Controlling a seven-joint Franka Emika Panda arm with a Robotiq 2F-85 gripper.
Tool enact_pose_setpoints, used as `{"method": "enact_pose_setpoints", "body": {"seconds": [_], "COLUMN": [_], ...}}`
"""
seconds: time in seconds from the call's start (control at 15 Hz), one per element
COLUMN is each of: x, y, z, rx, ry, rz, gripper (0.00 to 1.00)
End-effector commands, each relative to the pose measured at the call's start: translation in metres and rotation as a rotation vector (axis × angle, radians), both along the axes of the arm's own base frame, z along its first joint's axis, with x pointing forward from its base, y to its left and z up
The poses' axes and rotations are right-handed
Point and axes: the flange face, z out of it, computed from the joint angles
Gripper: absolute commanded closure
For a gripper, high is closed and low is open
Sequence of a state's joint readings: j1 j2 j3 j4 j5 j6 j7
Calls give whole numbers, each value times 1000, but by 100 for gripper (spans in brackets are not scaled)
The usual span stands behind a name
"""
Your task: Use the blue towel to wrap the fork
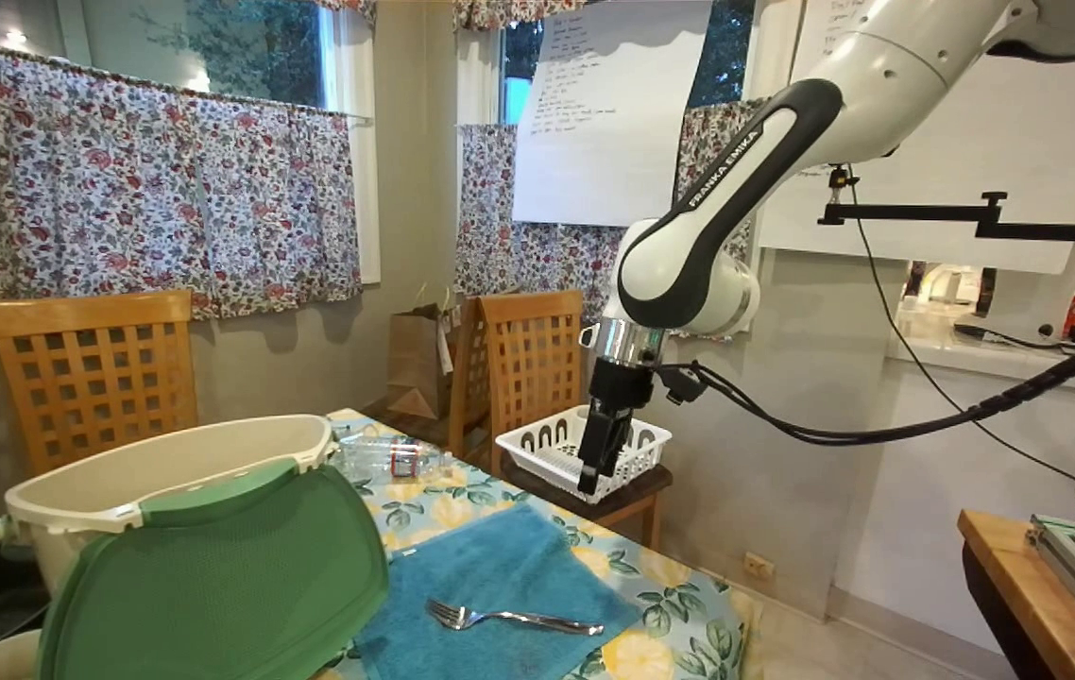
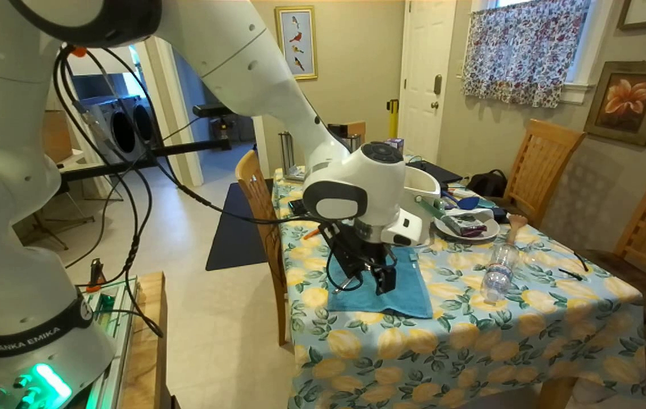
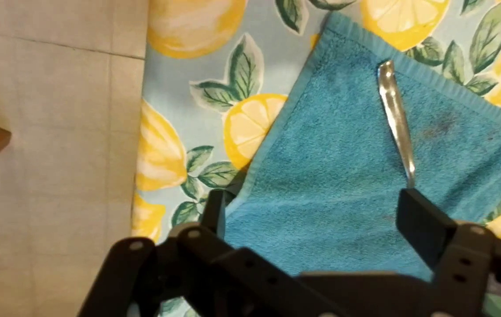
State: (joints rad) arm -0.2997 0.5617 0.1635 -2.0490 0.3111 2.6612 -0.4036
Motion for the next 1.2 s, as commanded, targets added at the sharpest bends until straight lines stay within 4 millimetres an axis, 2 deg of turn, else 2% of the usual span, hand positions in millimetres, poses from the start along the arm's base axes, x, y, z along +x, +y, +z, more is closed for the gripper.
{"method": "enact_pose_setpoints", "body": {"seconds": [0.0, 0.27, 0.6, 0.8, 1.13], "x": [9, 27, 57, 72, 90], "y": [-17, -34, -44, -45, -36], "z": [-5, -11, -22, -34, -56], "rx": [-65, -124, -165, -170, -159], "ry": [38, 40, 11, -9, -30], "rz": [-135, -253, -333, -393, -465], "gripper": [0, 0, 0, 0, 0]}}
